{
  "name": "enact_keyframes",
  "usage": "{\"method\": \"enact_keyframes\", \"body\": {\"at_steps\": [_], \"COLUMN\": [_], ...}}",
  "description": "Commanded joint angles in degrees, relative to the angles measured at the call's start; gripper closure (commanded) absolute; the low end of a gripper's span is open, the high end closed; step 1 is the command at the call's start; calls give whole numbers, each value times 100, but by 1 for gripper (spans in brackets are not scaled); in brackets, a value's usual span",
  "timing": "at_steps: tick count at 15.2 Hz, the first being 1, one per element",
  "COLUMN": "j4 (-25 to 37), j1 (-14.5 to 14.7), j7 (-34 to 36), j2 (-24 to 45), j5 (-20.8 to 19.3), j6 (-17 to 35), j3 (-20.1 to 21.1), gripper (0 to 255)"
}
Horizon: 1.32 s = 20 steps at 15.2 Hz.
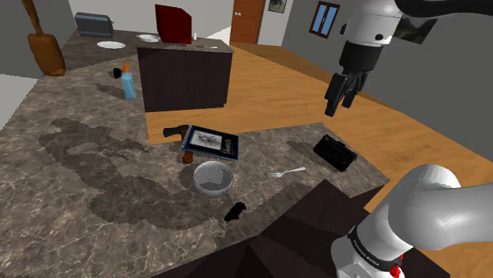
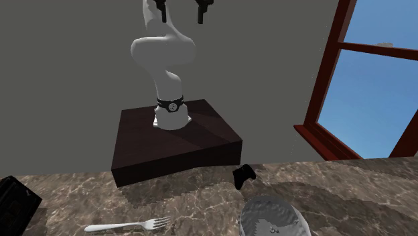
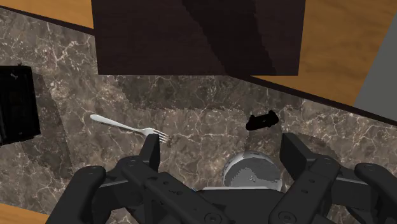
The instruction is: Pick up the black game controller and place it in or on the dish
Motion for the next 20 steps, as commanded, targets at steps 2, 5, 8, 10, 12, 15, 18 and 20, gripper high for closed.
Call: {"method": "enact_keyframes", "body": {"at_steps": [2,5,8,10,12,15,18,20], "j4": [-102,-368,-574,-676,-749,-804,-792,-746], "j1": [5,23,44,57,70,88,105,116], "j7": [64,249,429,545,660,830,1002,1118], "j2": [102,454,875,1194,1542,2115,2743,3186], "j5": [44,173,293,368,435,519,578,600], "j6": [153,623,1104,1428,1755,2241,2715,3019], "j3": [48,195,341,438,533,669,795,872], "gripper": [0,0,0,0,0,0,0,0]}}
